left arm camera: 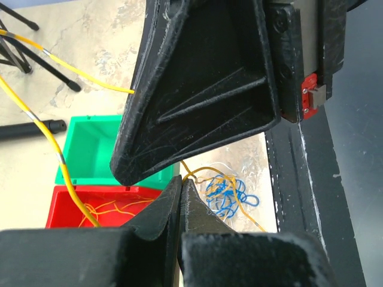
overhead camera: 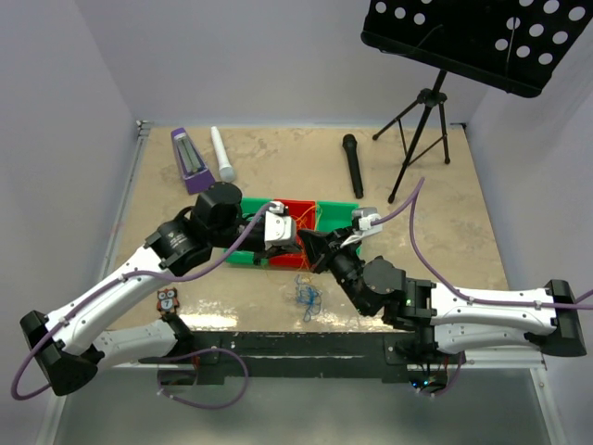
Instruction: Untangle the cables
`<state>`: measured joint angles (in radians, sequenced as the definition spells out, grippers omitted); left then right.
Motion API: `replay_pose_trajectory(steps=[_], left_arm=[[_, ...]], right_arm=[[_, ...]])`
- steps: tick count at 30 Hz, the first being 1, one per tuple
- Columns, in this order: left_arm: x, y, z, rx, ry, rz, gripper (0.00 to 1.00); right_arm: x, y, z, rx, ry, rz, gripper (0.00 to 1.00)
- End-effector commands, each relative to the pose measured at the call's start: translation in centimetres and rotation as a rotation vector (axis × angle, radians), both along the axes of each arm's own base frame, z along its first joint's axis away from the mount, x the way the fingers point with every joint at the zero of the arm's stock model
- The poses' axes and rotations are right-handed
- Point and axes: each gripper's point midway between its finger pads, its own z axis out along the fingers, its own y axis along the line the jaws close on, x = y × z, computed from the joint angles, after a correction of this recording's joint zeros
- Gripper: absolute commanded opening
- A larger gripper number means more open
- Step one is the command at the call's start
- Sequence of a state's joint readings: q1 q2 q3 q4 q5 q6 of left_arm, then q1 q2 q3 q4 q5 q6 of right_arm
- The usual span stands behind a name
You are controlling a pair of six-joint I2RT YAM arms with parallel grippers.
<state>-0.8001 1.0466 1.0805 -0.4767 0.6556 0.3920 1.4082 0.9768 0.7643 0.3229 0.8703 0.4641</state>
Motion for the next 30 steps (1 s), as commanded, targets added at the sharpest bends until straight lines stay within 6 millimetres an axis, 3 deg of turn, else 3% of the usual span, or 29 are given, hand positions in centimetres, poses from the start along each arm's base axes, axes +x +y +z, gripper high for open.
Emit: replay_pose_trajectory(steps=[1, 8, 16, 30], left_arm=[[-0.2, -0.8, 1.3, -0.067, 0.039, -0.024, 0.00], [-0.6, -1.3, 2.1, -0.099, 0.077, -0.049, 0.03], [-0.8, -1.3, 1.7, -0.100, 0.093, -0.057, 0.05], [-2.0, -0.6, 2.3, -0.118, 0.112, -0.076, 0.13]], right_arm=[[-0.4, 0.4, 3.0, 0.091, -0.014, 0.024, 0.00], [-0.5, 0.9, 2.5, 0.079, -0.015, 0.031, 0.00], [-0.5, 0.7, 2.8, 0.089, -0.018, 0.029, 0.00], [-0.4, 0.6, 2.6, 0.079, -0.019, 0.020, 0.00]])
